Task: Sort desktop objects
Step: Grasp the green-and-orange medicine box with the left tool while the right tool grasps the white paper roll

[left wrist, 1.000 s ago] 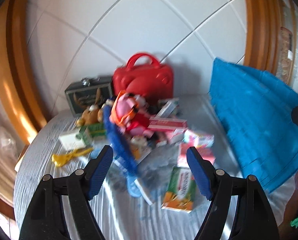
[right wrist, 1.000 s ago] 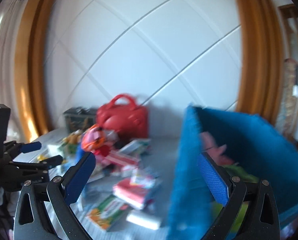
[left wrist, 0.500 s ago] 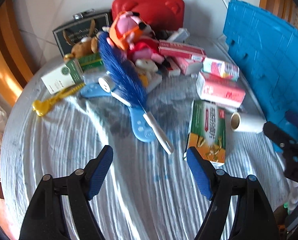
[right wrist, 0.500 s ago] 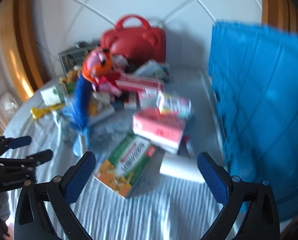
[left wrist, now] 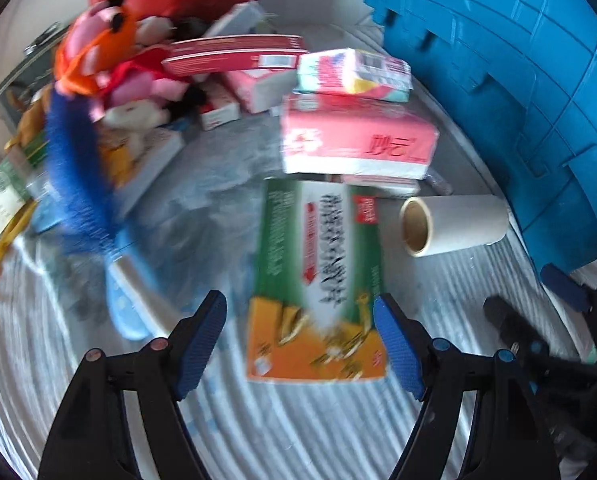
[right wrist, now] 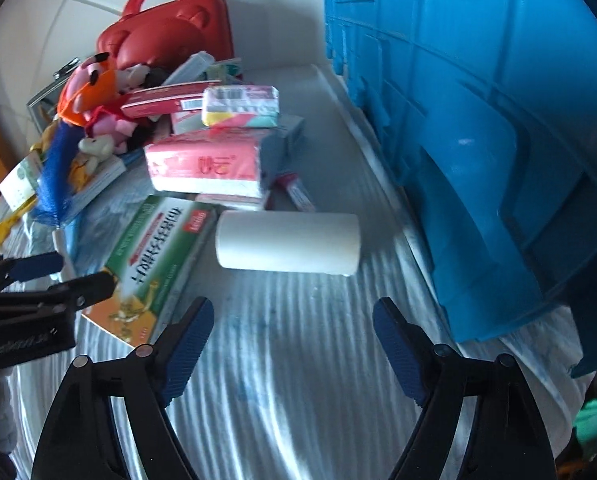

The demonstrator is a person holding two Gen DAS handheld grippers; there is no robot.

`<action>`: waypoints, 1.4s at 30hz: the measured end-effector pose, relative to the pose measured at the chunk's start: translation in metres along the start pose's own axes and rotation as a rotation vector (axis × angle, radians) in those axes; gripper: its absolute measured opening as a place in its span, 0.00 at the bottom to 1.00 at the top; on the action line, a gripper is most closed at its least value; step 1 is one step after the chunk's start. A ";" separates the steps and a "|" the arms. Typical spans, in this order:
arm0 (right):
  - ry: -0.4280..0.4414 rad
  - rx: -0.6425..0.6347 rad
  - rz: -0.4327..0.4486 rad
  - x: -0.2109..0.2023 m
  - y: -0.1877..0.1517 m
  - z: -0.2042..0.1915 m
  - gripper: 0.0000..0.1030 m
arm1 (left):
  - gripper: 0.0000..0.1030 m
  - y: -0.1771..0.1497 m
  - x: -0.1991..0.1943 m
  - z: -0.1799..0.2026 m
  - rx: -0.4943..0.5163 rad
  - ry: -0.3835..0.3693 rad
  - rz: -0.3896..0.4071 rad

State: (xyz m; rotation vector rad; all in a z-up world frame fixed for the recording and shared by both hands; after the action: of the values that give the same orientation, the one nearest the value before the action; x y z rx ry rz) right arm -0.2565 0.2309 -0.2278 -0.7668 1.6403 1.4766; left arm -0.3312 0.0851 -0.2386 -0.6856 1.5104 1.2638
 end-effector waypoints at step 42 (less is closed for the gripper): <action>0.174 -0.284 -0.160 0.034 0.034 -0.075 0.78 | 0.86 -0.041 0.003 -0.049 -0.265 0.147 -0.122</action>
State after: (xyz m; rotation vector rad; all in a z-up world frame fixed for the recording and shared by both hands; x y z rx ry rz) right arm -0.3143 0.1643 -0.2385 -1.1847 1.4699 1.5817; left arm -0.3127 0.0275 -0.2596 -1.0482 1.4067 1.3563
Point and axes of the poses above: each gripper's, at about its wrist camera, not at the fingertips, and x roughly the way its jaws point, z to its right, y to its top, the point moved 3 cm from there along x, roughly the way its jaws point, and after that the axes turned 5 degrees about -z, right-handed, at the moved point
